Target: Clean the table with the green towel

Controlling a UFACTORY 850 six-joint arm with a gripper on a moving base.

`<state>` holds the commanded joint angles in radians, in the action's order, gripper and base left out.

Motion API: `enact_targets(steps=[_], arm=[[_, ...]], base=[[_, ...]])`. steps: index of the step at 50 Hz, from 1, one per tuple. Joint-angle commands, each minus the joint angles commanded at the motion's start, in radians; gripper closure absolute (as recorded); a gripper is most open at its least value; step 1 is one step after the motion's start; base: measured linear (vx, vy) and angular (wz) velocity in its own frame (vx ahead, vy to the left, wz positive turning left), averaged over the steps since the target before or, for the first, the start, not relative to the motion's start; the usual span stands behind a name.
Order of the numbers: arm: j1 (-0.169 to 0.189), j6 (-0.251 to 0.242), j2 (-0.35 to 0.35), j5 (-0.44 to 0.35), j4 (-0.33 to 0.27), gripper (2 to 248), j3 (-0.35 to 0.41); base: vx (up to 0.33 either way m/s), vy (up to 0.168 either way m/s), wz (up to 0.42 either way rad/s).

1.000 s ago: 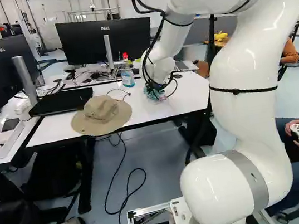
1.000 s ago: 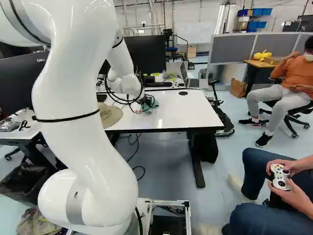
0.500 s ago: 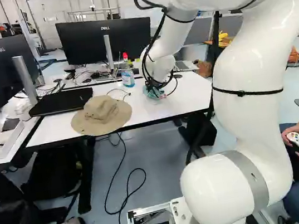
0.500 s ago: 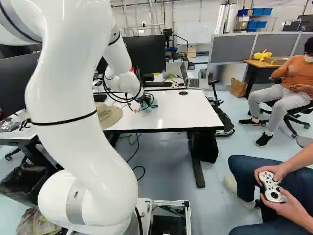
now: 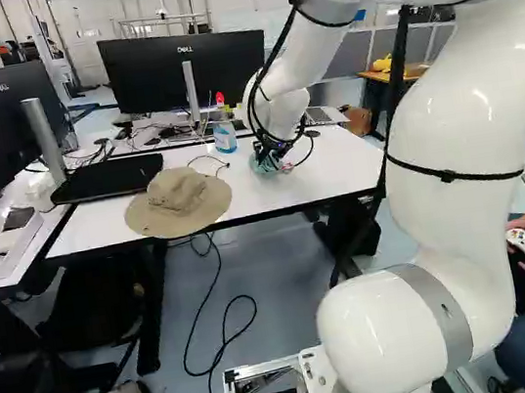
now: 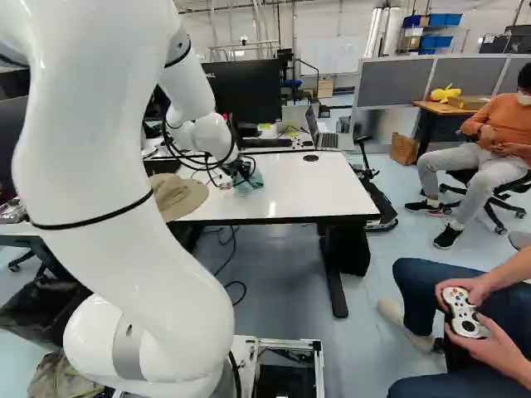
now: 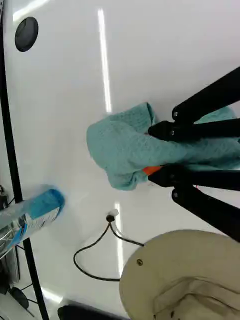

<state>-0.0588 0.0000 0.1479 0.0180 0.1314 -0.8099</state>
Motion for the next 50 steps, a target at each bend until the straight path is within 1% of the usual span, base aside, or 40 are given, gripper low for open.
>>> enact_targets(steps=[18,50], arm=[[-0.005,0.0,-0.059,0.134,0.004,188,0.014],[-0.031,0.0,-0.187,0.317,0.007,188,0.055]], base=[[0.0,0.0,0.0],[0.0,0.0,0.0]])
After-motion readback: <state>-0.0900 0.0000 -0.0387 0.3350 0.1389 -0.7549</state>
